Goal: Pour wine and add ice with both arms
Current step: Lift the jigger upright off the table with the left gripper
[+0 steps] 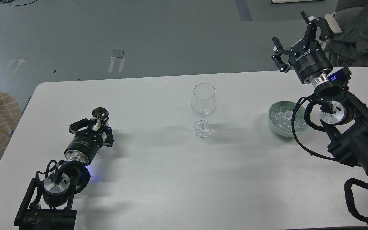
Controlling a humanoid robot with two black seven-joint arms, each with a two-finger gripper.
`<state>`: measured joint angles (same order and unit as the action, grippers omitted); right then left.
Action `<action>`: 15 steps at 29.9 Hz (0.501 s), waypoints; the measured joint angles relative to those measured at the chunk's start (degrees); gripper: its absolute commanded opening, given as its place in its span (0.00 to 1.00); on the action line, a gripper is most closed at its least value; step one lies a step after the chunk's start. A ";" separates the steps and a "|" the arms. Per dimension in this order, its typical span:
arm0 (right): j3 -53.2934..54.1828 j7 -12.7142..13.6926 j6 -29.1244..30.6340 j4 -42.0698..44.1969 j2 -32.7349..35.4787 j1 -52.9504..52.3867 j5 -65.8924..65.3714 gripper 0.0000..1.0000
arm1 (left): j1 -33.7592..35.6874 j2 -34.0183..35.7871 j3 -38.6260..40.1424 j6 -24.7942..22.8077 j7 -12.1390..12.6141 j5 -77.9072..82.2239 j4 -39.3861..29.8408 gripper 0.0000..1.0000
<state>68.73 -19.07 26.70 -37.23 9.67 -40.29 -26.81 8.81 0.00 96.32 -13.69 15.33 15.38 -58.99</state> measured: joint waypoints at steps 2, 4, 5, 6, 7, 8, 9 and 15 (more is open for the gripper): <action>0.00 0.00 0.01 0.00 0.00 0.00 0.00 1.00 | 0.03 0.00 0.21 0.00 -0.03 -0.23 0.00 0.00; 0.00 0.00 0.02 0.00 0.00 0.00 0.00 1.00 | 0.03 0.00 0.29 0.00 -0.03 -0.56 0.00 0.00; 0.00 0.00 0.02 0.00 0.00 0.00 0.00 1.00 | 0.03 0.00 0.32 0.00 -0.04 -0.72 0.00 0.00; 0.00 0.00 0.02 0.00 0.00 0.00 0.00 1.00 | 0.03 0.00 0.34 0.00 -0.09 -0.85 -0.03 0.00; 0.00 0.00 0.02 0.00 0.00 0.00 0.00 1.00 | 0.04 0.00 0.36 0.02 -0.17 -0.96 -0.18 0.00; -0.01 0.00 0.02 0.00 0.00 0.00 0.00 1.00 | 0.09 0.00 0.37 0.09 -0.38 -1.21 -0.44 0.00; -0.02 0.00 0.02 -0.01 0.00 0.01 0.00 1.00 | 0.22 0.00 0.35 0.20 -0.72 -1.59 -0.78 0.00; -0.09 0.00 0.02 -0.04 -0.33 0.16 0.00 1.00 | 1.06 0.00 -0.21 1.46 -1.48 -3.06 -1.89 0.00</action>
<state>68.64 -19.07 26.72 -37.27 9.34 -40.13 -26.81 9.87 0.00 96.11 -12.23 13.85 12.32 -60.88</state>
